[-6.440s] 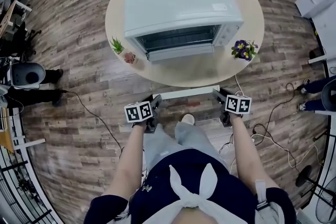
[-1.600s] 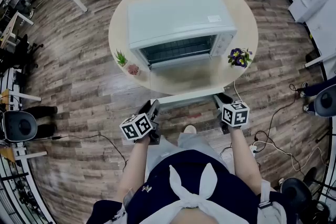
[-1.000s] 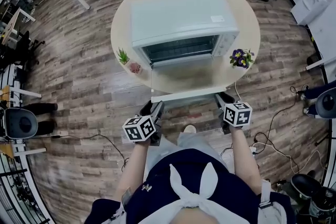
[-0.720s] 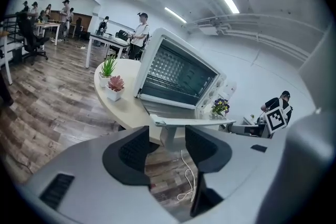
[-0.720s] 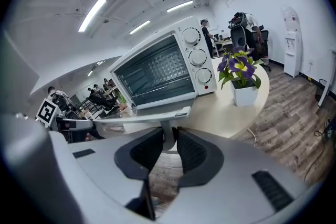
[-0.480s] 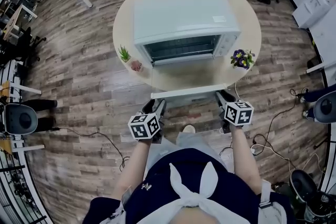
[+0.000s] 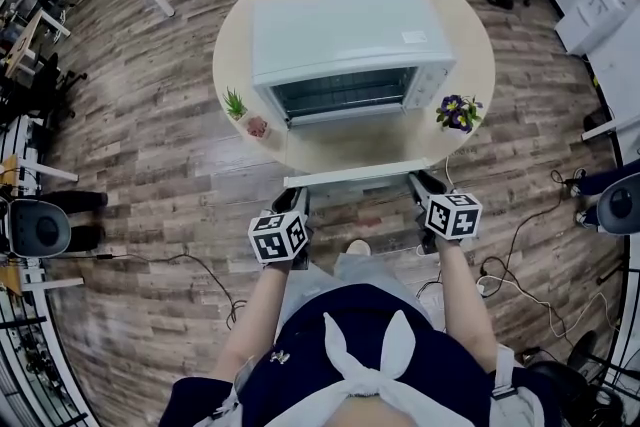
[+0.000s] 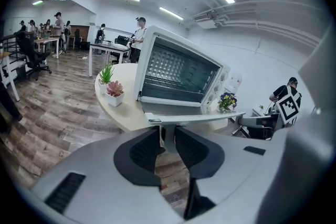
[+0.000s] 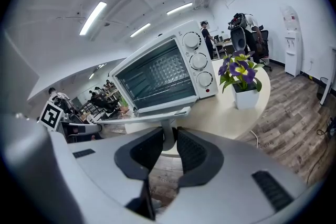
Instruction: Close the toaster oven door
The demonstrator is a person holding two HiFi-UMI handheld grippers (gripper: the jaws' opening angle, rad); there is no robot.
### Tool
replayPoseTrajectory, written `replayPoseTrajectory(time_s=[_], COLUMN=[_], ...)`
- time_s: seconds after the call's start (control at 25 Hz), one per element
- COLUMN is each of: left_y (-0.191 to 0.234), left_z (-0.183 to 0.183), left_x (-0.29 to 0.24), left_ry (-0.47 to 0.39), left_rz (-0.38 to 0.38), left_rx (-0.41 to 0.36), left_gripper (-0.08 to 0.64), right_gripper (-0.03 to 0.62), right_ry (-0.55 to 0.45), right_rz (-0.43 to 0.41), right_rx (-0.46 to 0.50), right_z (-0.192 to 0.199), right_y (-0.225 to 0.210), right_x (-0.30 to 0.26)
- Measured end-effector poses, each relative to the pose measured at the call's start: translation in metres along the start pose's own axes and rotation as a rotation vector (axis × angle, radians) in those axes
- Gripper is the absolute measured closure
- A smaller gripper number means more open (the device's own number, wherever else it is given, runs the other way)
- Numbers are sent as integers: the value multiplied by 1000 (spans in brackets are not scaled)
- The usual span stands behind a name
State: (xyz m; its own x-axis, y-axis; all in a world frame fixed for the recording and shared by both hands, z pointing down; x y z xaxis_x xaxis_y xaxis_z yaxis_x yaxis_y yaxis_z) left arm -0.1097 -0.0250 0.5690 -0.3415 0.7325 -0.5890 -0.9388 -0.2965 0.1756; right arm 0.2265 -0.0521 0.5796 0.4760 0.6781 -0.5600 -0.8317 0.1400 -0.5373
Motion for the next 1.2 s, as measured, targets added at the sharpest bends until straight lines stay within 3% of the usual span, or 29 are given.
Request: replayPoseTrajectory(time_s=[0.36,1.2], left_y=[-1,-3], left_z=[-1,-8], left_x=[0,3], left_ry=[3,1], left_rz=[-22,-47], left_rx=[-55,-58], left_gripper=[471,472], right_gripper=[503,502], right_ry=[-7,-16], right_rz=[-17,-49], right_rx=[-4,-28], right_z=[0,-6], right_y=[-1,1], right_x=[-1,1])
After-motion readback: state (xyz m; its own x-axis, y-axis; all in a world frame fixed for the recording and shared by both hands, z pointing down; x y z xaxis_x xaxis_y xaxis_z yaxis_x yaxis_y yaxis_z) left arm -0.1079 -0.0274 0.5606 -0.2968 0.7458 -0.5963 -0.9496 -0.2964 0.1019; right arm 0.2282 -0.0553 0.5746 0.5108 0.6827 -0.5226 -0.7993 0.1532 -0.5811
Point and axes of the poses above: the fingertips, and each gripper's own axes: x backward along the fingers, y to its left, z out of its underside, the point moved 8 cm from there along x, backward along the fingers, and after that the axes turned 12 degrees about -x, right-handed, at the moved point
